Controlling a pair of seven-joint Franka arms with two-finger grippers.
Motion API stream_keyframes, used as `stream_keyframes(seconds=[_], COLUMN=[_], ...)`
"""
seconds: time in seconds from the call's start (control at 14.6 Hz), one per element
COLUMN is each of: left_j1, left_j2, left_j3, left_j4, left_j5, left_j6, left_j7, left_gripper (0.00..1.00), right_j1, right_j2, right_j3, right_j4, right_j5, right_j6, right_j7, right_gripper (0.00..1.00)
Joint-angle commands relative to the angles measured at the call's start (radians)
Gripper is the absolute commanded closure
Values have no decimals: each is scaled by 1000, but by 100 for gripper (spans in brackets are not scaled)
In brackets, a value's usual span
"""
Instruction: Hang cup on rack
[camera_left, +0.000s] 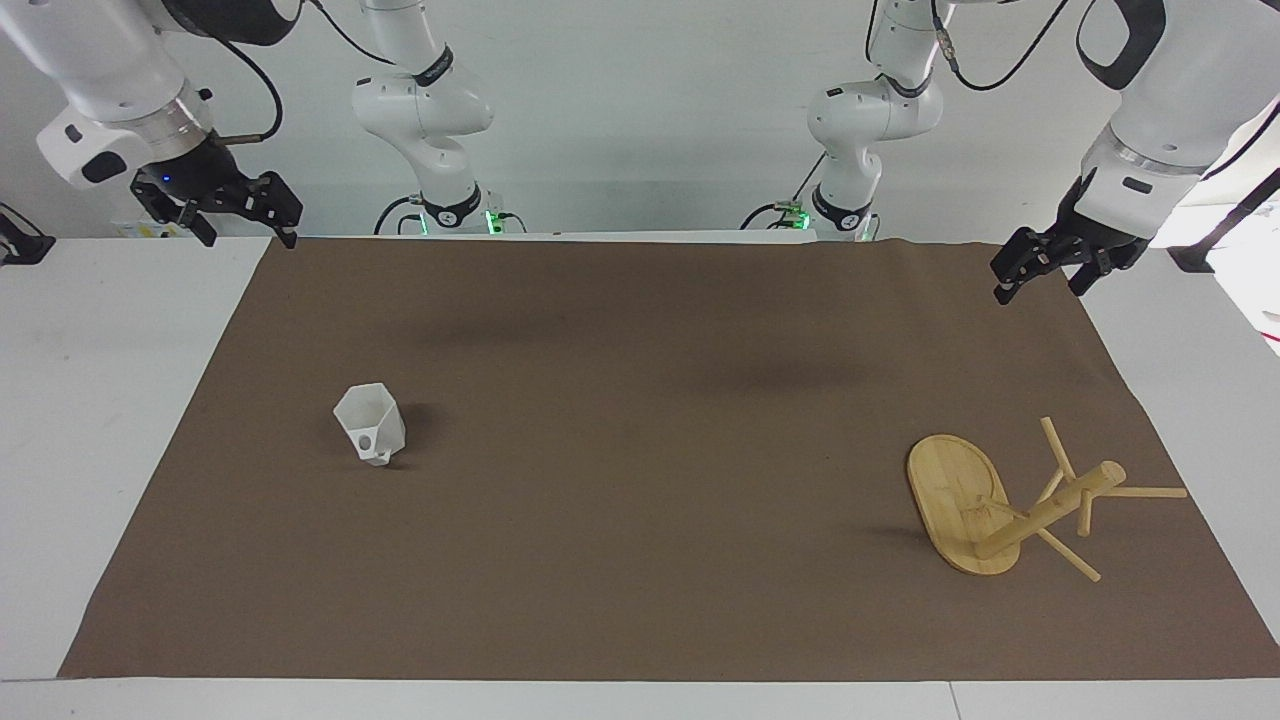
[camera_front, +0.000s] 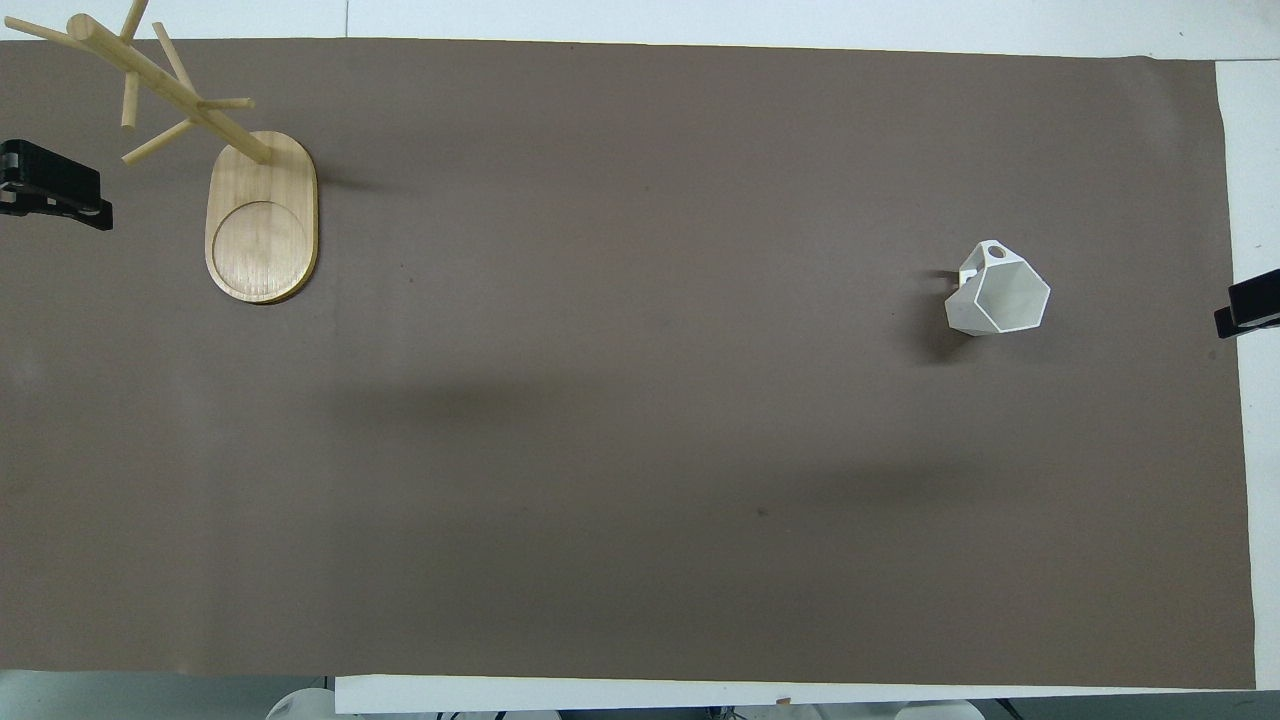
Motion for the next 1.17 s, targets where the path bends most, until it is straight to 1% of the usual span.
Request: stream_keyframes(seconds=[0.0, 0.41, 0.48, 0.55, 0.69, 0.75, 0.82, 0.89, 0.96, 1.03, 1.1], left_j1=[1, 1, 1, 1, 1, 1, 1, 1, 1, 1, 1], left_j2=[-32, -34, -34, -32, -32, -32, -34, -32, -32, -32, -32], left_j3=[0, 0, 0, 0, 0, 0, 0, 0, 0, 0, 0], left_j4=[-42, -42, -42, -42, -42, -42, -42, -42, -42, -42, -42], left_j5=[18, 18, 18, 18, 18, 18, 18, 18, 18, 18, 18], left_j6=[22, 22, 22, 22, 22, 22, 22, 22, 22, 22, 22], left_j7=[-10, -10, -10, -10, -10, -10, -10, -10, -10, -10, -10], left_gripper=[0, 0, 0, 0, 0, 0, 0, 0, 0, 0, 0], right_j1=[-2, -4, -7, -8, -2, -5, -16, -39, -97, -160, -209], right_j2=[-8, -16, -21, -21, -19, -21, -24, -21, -16, -10, 8], right_j3=[2, 2, 2, 2, 2, 2, 1, -4, -5, -7, -7], right_j4=[-17, -24, -22, -21, -27, -56, -83, -112, -154, -196, -224], right_j5=[14, 14, 14, 14, 14, 14, 16, 26, 105, 215, 298], right_j6=[19, 0, -38, -44, 8, 58, 112, 165, 227, 271, 285], right_j7=[19, 6, -19, -69, -215, -294, -423, -599, -764, -909, -1039], right_gripper=[1, 1, 1, 1, 1, 1, 1, 0, 0, 0, 0])
